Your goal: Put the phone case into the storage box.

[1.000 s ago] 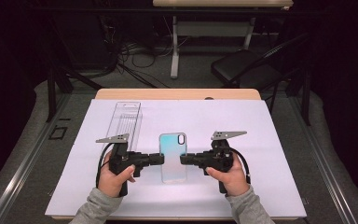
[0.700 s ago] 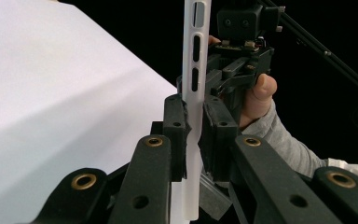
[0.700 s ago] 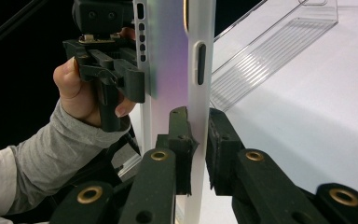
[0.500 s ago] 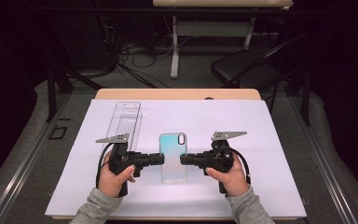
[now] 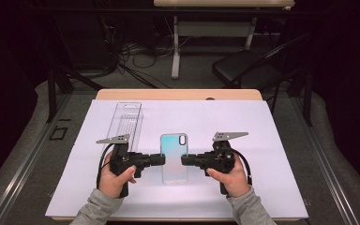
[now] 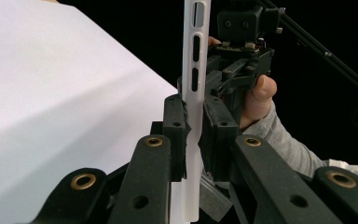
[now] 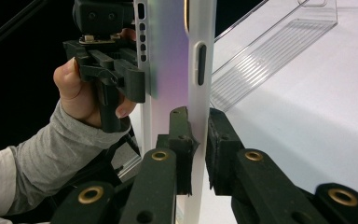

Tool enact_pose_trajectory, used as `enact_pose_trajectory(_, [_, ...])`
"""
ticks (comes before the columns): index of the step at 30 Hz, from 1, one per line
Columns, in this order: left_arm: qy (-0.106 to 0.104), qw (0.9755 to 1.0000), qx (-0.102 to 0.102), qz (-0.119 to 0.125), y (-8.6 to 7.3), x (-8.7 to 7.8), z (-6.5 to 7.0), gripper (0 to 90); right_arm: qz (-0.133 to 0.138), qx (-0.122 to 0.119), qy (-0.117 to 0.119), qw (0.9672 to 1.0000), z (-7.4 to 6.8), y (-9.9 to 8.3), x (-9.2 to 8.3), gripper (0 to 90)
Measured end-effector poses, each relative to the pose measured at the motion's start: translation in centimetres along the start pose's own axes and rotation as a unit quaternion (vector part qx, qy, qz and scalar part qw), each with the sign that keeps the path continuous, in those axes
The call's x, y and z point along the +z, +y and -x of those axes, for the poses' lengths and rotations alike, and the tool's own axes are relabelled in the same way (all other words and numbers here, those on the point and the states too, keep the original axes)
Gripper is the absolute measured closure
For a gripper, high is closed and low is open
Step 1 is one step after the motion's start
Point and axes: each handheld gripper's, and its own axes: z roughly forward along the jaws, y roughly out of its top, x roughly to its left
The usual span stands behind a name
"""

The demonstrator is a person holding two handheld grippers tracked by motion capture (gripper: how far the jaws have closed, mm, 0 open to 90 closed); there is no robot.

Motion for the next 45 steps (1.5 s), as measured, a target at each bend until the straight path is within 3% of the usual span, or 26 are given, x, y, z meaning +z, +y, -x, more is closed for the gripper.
enact_pose_trajectory(8, [0.007,1.0000,0.001,0.005,-0.05,0.13,0.09,80.1,0.000,-0.001,-0.003,1.0000,-0.04,-0.04,0.08,82.6])
enact_pose_trajectory(25, [0.037,0.9992,0.013,0.012,0.02,0.06,0.11,64.1,-0.004,-0.006,-0.027,0.9996,0.02,-0.16,0.26,82.5])
enact_pose_trajectory(30, [0.060,0.9978,0.020,0.019,0.08,-0.10,-0.04,58.8,-0.001,-0.008,-0.041,0.9991,0.12,-0.19,0.22,82.6])
enact_pose_trajectory(33, [0.088,0.9949,0.040,0.029,0.07,-0.13,-0.11,53.1,0.002,-0.009,-0.052,0.9986,0.18,-0.22,0.22,82.6])
enact_pose_trajectory(45, [0.132,0.9890,0.055,0.038,0.06,-0.38,-0.29,47.7,0.005,-0.022,-0.108,0.9939,0.10,-0.39,0.23,82.5])
